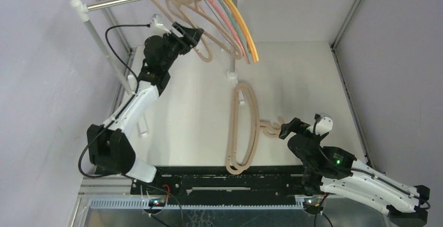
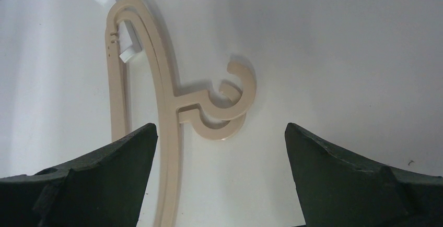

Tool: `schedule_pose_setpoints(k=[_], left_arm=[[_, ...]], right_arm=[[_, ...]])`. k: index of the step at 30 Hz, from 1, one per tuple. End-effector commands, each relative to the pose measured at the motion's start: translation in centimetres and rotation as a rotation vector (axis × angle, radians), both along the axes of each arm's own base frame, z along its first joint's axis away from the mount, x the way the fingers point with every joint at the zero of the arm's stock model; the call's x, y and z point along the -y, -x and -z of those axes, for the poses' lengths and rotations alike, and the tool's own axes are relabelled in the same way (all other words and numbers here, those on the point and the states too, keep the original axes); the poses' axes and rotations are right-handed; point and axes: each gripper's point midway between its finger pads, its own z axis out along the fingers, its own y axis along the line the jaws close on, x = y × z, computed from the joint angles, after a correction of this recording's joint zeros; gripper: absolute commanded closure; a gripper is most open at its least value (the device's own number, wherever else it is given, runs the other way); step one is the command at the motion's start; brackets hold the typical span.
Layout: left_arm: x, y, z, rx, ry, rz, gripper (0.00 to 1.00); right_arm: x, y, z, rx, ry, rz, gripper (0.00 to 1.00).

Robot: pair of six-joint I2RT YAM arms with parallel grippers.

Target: Organize the hangers

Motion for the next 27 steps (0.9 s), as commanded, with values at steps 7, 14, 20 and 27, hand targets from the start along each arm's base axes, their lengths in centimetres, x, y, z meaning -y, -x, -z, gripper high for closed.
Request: schedule_pose_setpoints(k=[7, 14, 20, 27], left_arm=[[-2.2, 8.4, -0.1, 0.151, -0.145, 0.012, 0.09], [-2.9, 13.1, 5.3, 0.104, -0.185, 0.043, 0.09], [0.9, 16.8, 11.5, -0.013, -0.304, 0.149, 0.13], [8.6, 23.3, 21.2, -0.166, -0.498, 0.307, 0.19]], right_arm=[[-0.3, -0.4, -0.5, 0.023, -0.035, 0.014, 0.0], [-0.6, -0.4, -0.3, 0.013, -0.032, 0.011, 0.0], [-1.8, -0.7, -0.6, 0.015, -0.051, -0.024, 0.0], [-2.0, -0.8, -0.8, 0.016, -0.067, -0.025, 0.0]])
